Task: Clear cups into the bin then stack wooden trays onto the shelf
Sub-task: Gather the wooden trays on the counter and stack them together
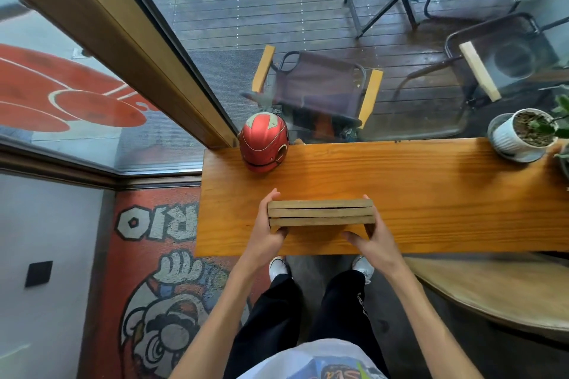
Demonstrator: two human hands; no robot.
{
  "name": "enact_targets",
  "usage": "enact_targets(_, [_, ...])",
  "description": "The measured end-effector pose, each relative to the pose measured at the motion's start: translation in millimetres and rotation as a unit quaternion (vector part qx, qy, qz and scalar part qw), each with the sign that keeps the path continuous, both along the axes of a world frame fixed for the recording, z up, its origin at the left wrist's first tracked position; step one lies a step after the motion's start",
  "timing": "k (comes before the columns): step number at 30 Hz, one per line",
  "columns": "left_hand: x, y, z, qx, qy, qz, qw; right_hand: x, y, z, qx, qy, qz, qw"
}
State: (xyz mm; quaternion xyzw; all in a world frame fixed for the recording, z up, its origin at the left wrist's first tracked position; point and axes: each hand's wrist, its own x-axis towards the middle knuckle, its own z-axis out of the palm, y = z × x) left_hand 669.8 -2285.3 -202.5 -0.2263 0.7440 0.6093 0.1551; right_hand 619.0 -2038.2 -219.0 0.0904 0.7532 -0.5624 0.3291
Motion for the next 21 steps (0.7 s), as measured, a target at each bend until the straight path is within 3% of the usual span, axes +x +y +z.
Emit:
enact_targets(5, [0, 2, 12, 0.037, -0.038, 0.03, 0.998, -5, 14, 37, -0.066, -0.027, 0.084, 0.994])
enact_targets(7, [-2, 9, 25, 0.043, -0.034, 0.046, 0.997, -7, 9, 52, -0.089, -0.022, 0.052, 0.994])
enact_targets(13, [2, 16, 27, 0.042, 0.03, 0.034, 0.998, 1, -42, 46, 0.029, 0.086, -0.112, 0.99])
enact_targets(21, [-5, 43, 15, -0.035, 0.029, 0.229, 0.972, 7, -36, 36, -0.001, 0.079, -0.21, 0.975])
